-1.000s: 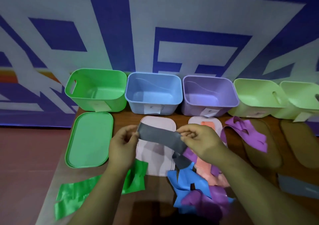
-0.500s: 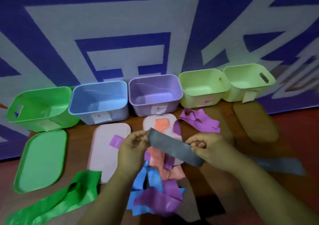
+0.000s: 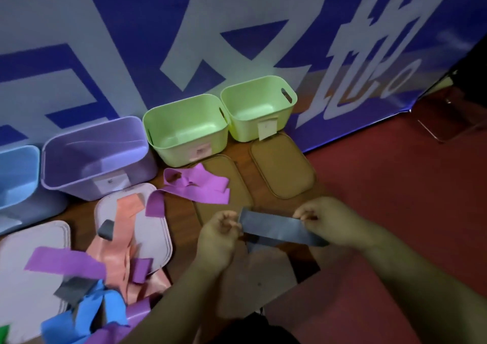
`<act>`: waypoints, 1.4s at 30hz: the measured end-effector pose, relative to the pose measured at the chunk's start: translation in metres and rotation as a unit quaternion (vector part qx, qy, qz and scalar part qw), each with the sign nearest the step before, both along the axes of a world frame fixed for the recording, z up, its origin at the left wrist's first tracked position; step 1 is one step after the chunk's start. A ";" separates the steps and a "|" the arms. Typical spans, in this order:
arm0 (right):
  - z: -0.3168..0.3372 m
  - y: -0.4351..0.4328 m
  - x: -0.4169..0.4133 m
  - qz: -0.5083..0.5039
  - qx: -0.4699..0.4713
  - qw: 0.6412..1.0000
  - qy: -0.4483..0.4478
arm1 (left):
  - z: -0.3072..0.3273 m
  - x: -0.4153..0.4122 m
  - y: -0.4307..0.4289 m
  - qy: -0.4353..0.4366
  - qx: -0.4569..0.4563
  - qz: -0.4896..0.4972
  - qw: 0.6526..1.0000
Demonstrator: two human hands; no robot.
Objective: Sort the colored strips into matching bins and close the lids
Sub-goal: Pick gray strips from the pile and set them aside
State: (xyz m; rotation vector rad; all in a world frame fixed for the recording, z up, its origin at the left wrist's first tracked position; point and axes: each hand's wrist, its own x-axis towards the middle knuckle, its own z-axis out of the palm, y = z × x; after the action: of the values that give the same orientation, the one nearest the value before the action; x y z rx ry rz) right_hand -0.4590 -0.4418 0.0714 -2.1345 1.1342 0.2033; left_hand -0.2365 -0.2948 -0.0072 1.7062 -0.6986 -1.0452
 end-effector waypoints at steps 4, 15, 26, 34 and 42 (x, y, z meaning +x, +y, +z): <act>-0.019 -0.014 -0.003 0.022 -0.030 0.999 0.015 | -0.011 -0.012 -0.011 -0.030 0.045 -0.017 0.998; -0.055 0.049 0.092 0.070 0.000 0.998 0.006 | -0.006 0.070 0.076 -0.209 0.098 0.023 0.973; -0.065 0.131 0.244 0.178 0.018 0.983 -0.036 | -0.004 0.180 0.192 -0.235 0.170 0.113 0.950; -0.074 0.175 0.330 0.222 0.030 0.974 -0.038 | -0.011 0.240 0.249 -0.219 0.201 0.135 0.945; -0.093 0.210 0.386 0.284 -0.002 0.958 -0.046 | -0.031 0.274 0.263 -0.181 0.237 0.122 0.947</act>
State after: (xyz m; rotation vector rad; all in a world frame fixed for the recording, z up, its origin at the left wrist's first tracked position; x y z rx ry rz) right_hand -0.0733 -0.2322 -0.0218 -2.3990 0.4429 0.3539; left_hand 0.0370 -0.0318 -0.0377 2.3758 -0.4596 -0.7683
